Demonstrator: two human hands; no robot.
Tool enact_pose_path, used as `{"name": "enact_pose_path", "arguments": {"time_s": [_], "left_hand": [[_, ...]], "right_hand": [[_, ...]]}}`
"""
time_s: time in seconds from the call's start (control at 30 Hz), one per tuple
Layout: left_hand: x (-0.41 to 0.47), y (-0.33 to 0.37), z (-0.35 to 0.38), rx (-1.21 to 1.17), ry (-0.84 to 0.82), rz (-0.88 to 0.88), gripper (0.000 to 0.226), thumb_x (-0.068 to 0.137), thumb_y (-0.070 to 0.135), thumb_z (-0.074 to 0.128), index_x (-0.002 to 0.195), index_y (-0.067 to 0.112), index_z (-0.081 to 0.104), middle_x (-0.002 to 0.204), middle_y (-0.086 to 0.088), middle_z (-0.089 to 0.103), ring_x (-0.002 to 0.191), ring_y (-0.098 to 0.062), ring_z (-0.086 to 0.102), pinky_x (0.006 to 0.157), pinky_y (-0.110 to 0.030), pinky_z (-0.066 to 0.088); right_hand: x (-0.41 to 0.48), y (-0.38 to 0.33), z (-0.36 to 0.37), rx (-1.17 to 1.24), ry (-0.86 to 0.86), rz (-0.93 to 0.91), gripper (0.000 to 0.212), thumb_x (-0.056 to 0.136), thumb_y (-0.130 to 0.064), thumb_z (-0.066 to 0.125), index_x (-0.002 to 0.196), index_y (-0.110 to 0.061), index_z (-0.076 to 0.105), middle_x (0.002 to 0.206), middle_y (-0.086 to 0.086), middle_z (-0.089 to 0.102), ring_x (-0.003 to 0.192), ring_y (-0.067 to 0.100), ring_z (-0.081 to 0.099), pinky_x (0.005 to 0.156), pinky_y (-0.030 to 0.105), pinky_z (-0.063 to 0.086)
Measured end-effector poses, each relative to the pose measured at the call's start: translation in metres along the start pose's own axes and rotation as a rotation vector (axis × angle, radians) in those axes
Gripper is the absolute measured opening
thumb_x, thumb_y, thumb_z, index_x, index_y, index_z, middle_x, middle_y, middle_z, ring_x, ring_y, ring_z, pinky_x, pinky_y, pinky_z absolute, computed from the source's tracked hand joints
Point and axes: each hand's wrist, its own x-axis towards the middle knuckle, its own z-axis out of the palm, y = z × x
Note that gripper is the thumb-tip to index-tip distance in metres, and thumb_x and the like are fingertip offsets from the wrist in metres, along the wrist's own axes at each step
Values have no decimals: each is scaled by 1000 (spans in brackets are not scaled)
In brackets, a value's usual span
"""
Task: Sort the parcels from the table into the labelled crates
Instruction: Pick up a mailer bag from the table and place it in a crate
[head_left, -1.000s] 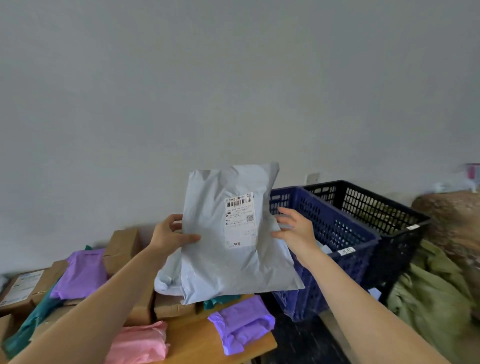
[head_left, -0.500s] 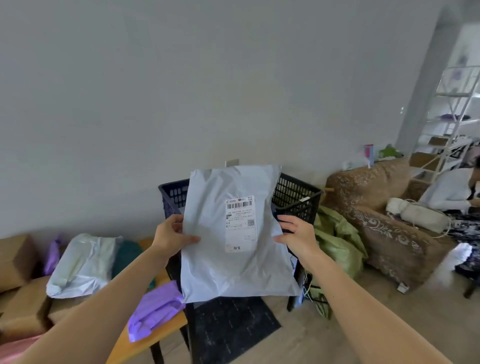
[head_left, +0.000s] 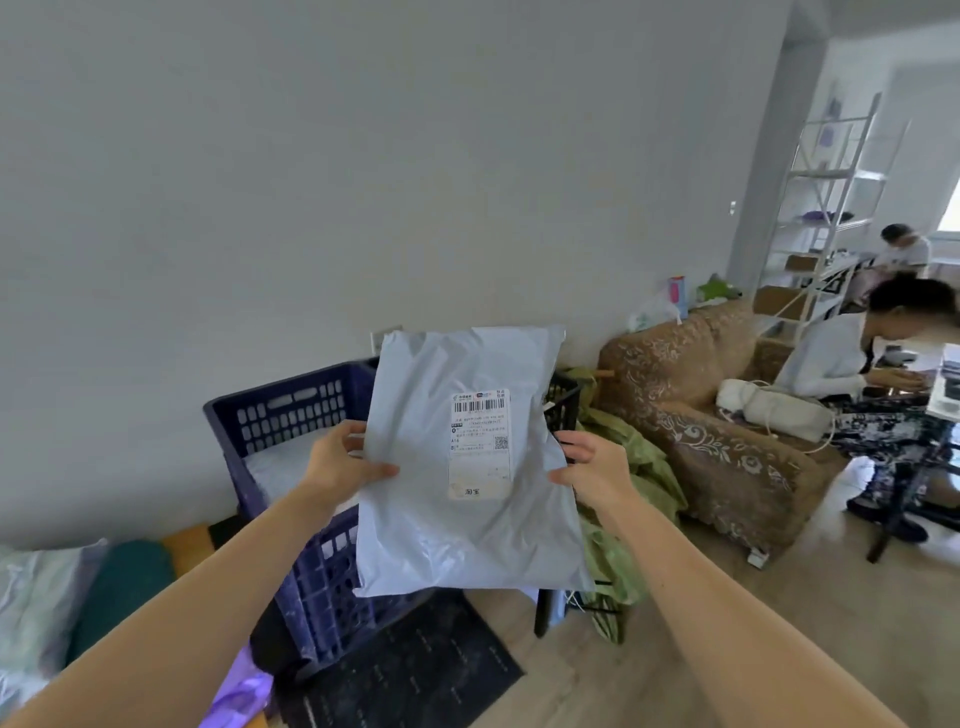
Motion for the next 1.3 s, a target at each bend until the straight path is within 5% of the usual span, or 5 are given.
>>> {"name": "enact_pose_path", "arguments": {"time_s": [0.33,0.47,0.67,1.03,1.3], "left_hand": [[131,-3,77,-70,-47,-29,56,63,-3,85,109,11,58,100,-6,64,89,-24,63,73,-34,54],[179,2,101,-69,-39,-26,52,63,2,87,104,16,58,94,3,62,83,-13,61,64,-22,48],[231,5,124,-99,-23,-72,52,62,1,87,103,16,58,93,1,66,77,-11,64,54,-17,50],[324,18,167,-109,182,-116,55,64,0,85,110,14,58,93,1,64,79,-12,62,58,-21,48],[366,1,189,-41,357,-260,61,65,1,85,118,8,56,107,-11,63,95,-27,62,79,-35,52]], "right_hand": [[136,-4,-24,-78,40,-2,59,67,23,68,121,2,59,107,13,65,94,23,62,65,23,53],[190,-11,-28,-95,41,-30,58,69,21,69,122,-1,59,107,12,64,86,13,61,57,16,52],[254,-13,-27,-92,51,-55,56,73,14,71,124,0,58,114,16,64,101,26,61,86,36,54],[413,-9,-10,-118,-128,-82,45,78,11,68,120,-2,59,107,9,62,91,16,58,55,11,46],[506,20,20,-184,-358,-69,46,80,13,63,122,-4,59,104,6,63,81,5,59,53,9,46]]}}
